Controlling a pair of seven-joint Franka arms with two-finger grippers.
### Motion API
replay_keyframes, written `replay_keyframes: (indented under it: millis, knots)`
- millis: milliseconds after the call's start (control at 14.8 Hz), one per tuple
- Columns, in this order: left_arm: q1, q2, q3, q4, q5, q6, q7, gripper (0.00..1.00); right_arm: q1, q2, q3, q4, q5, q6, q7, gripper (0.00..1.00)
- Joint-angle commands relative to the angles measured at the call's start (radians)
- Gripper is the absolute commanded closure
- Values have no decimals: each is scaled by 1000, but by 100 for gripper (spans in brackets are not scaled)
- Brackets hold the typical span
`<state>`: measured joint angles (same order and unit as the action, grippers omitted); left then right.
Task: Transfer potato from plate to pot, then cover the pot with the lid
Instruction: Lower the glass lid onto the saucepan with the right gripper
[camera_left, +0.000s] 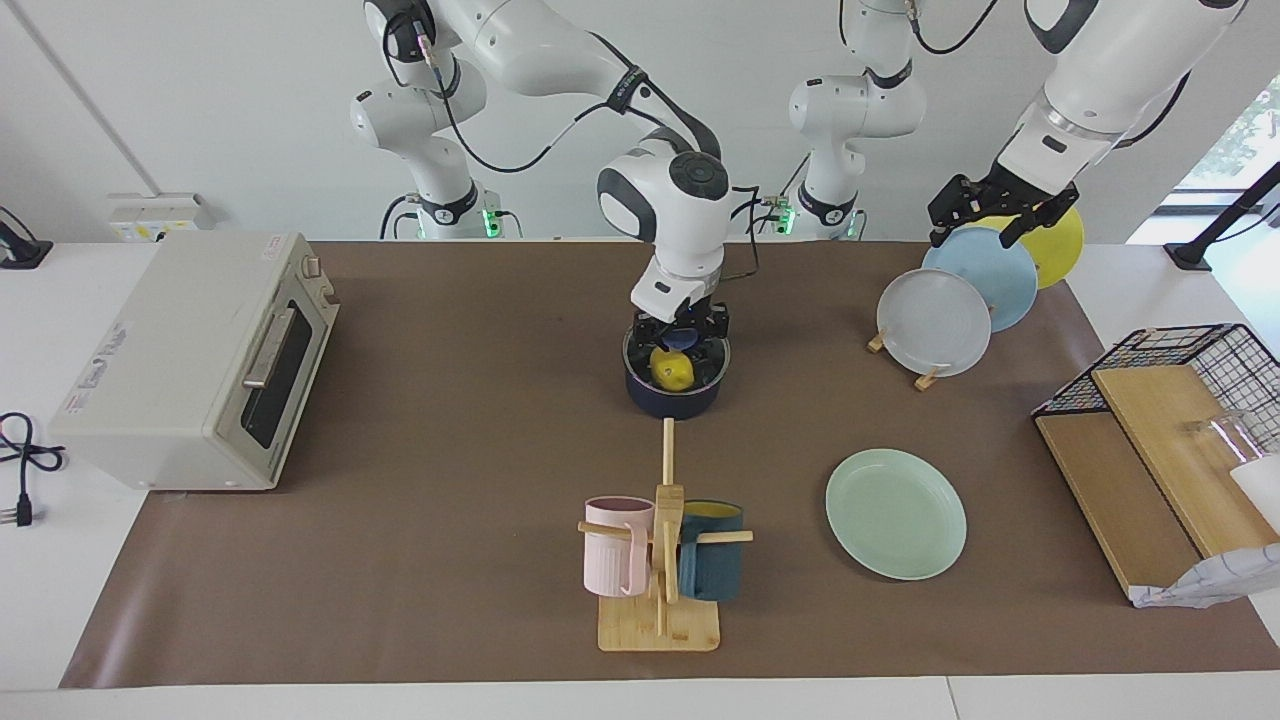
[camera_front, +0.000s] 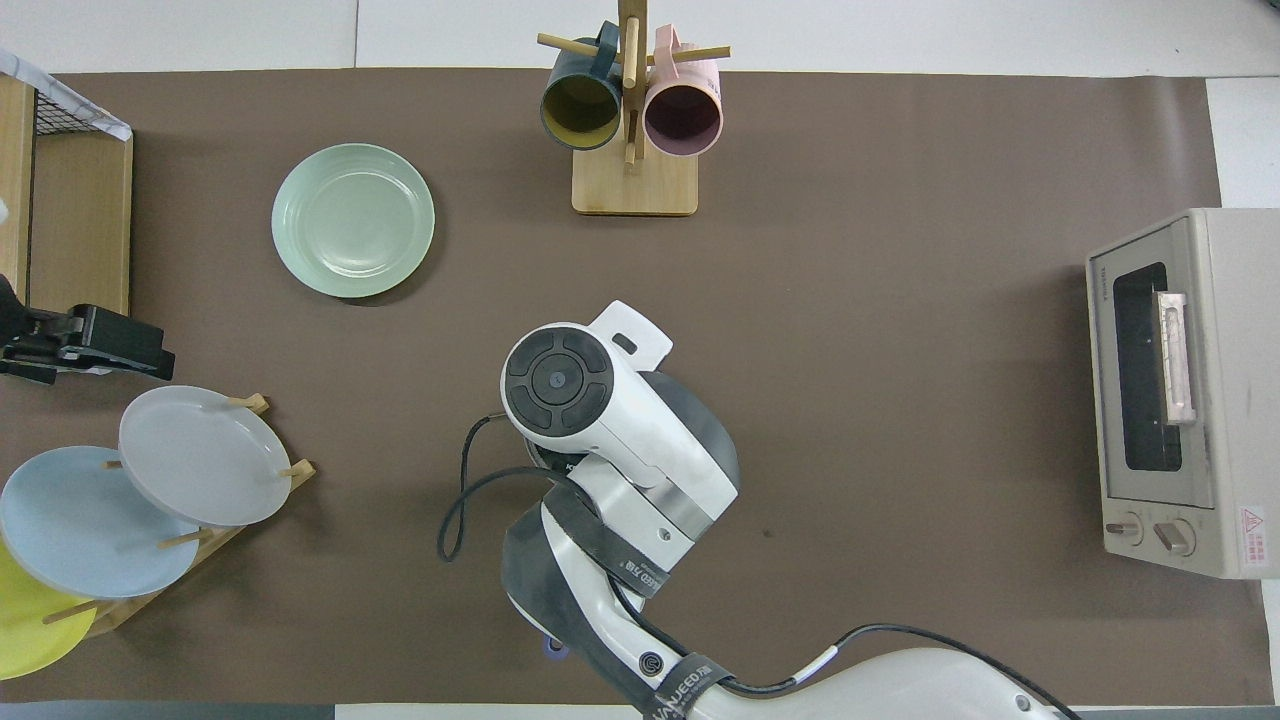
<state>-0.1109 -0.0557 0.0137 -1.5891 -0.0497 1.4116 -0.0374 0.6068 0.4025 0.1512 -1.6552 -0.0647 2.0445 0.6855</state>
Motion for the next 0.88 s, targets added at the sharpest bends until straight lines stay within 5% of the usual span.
replay_keyframes:
  millis: [0,339,407,542,678,814]
  knots:
    - [4,14,-3,29,18,-17,-9,0,-7,-20,11,-43,2,39,14,100]
    - [7,20,-6,35,34,38,-6,0,-4,-27,11,-55,0,46,17,100]
    - [7,20,-8,35,45,41,-4,0,-4,-27,11,-57,-1,58,16,91]
    - [7,14,-11,32,53,52,-4,0,-2,-27,11,-63,-1,71,15,51]
    - [5,13,-9,32,53,53,-5,0,-4,-27,11,-63,-1,72,17,33]
    - [5,10,-9,31,51,53,-7,0,-5,-27,11,-63,-1,74,17,29]
